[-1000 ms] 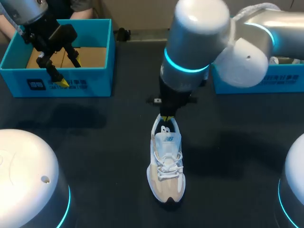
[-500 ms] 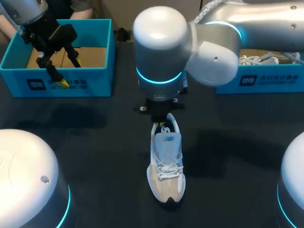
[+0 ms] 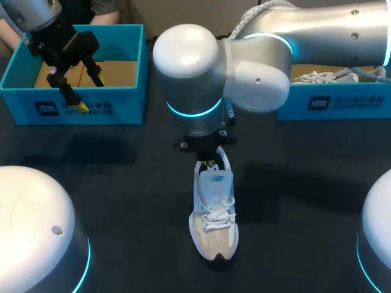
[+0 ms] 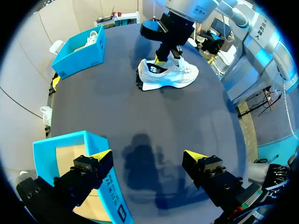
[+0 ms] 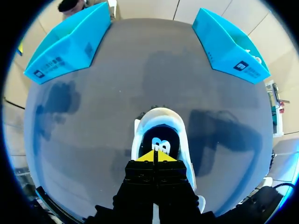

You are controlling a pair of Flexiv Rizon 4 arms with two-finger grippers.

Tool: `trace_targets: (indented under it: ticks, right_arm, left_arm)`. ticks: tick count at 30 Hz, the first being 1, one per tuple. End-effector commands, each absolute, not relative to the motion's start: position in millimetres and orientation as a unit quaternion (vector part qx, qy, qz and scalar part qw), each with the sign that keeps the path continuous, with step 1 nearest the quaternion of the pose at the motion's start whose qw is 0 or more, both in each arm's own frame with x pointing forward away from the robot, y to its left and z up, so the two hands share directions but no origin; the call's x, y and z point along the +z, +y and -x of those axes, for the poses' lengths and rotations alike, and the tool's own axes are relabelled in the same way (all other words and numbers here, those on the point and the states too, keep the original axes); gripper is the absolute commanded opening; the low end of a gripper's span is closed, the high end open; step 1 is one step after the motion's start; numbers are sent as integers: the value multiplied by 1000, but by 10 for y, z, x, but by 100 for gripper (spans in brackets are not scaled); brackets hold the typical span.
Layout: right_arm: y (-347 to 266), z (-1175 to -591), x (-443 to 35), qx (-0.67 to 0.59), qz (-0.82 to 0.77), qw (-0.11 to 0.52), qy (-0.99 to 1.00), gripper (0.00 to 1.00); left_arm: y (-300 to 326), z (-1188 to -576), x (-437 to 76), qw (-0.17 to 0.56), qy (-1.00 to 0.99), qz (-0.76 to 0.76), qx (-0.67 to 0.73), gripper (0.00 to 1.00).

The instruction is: Take the shoe out of the shoebox, open the shoe tongue, remove and reinsert the insole, then place the shoe into the shoebox

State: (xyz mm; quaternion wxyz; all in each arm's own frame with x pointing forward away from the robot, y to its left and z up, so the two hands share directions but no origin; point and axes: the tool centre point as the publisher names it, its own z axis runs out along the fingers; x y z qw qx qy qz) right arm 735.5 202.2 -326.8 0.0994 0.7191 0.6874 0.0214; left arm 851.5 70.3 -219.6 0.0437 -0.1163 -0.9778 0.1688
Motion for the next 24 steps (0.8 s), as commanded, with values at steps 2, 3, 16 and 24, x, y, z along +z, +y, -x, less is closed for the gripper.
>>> trace_targets:
  ticks: [2, 3, 16, 24]
  right_arm:
    - [2100, -7289, -3299, 20, -730, 113, 674, 0]
    - [2093, -7292, -3312, 20, -731, 114, 673, 0]
    - [1804, -7248, -3583, -42, -770, 137, 621, 0]
    - [1774, -7211, -3804, -78, -779, 136, 607, 0]
  left_arm:
    - [704, -8506, -2192, 43, -978, 116, 167, 100]
    - [704, -8506, -2192, 43, -978, 116, 167, 100]
    - [704, -8506, -2192, 43, -978, 116, 167, 100]
    - [704, -8506, -2192, 43, -978, 116, 167, 100]
